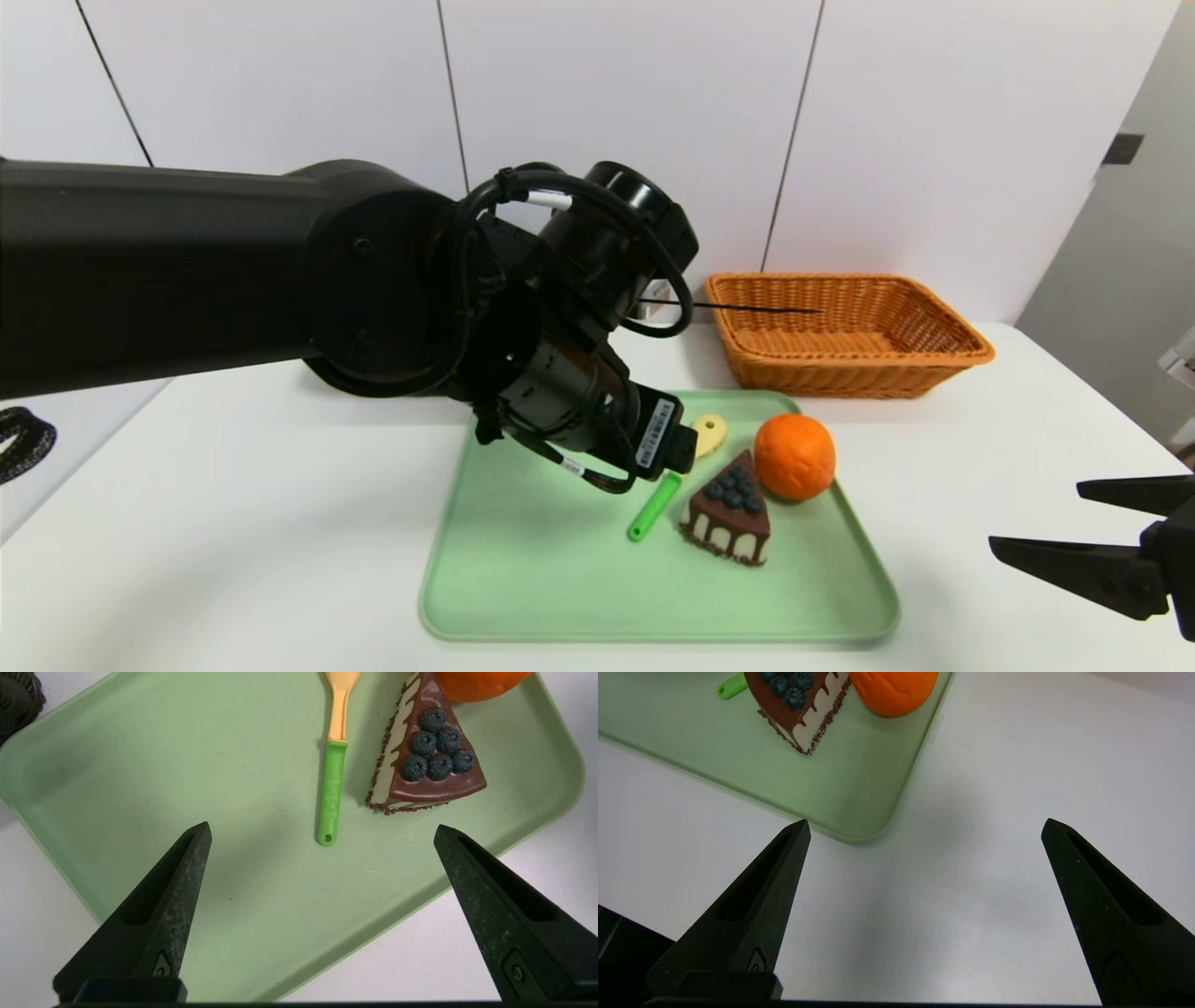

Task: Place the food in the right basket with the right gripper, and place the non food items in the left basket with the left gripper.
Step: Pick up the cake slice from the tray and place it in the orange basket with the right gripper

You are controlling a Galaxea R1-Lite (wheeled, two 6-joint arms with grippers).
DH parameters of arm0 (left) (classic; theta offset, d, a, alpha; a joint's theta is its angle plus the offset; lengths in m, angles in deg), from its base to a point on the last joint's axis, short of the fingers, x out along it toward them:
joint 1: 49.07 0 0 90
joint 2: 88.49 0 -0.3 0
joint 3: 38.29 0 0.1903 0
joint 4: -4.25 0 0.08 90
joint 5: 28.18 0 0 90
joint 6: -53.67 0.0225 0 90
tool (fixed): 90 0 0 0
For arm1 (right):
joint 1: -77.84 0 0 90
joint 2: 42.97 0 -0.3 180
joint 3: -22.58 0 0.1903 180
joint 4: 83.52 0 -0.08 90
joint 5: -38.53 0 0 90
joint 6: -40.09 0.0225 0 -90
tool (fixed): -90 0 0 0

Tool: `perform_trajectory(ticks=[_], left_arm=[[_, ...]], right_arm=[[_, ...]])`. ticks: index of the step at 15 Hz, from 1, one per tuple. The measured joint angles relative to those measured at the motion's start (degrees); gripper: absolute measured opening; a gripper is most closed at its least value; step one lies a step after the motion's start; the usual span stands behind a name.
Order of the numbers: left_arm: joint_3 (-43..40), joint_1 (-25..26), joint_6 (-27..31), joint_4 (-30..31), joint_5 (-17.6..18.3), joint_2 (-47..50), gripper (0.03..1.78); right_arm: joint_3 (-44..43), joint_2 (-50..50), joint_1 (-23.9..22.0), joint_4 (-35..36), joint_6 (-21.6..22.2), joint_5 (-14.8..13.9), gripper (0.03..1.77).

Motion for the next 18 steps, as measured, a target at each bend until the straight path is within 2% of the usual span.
perform_trajectory(ticks=[2, 7, 11, 18], left_arm=[[-0.89, -0.78, 0.22, -0.22, 0.11, 1.13, 1.69], [-4.23, -1.24, 4.49, -1.32, 0.21, 6.60, 1.69], [-5.77, -1.08, 6.89, -3.55, 0.18, 9.94, 1.69], [-6.34, -1.08, 6.80, -3.57, 0.07, 10.70, 1.69]], right_arm=[[-0.69, -0.06, 0.05, 0.00, 0.99, -0.02, 1.71], [-4.79, -2.34, 1.43, -0.30, 7.46, -0.06, 1.71], [-6.83, -6.58, 6.81, -0.89, 13.32, -0.37, 1.71], [-11.30, -17.55, 14.14, -1.16, 19.83, -0.66, 1.71]])
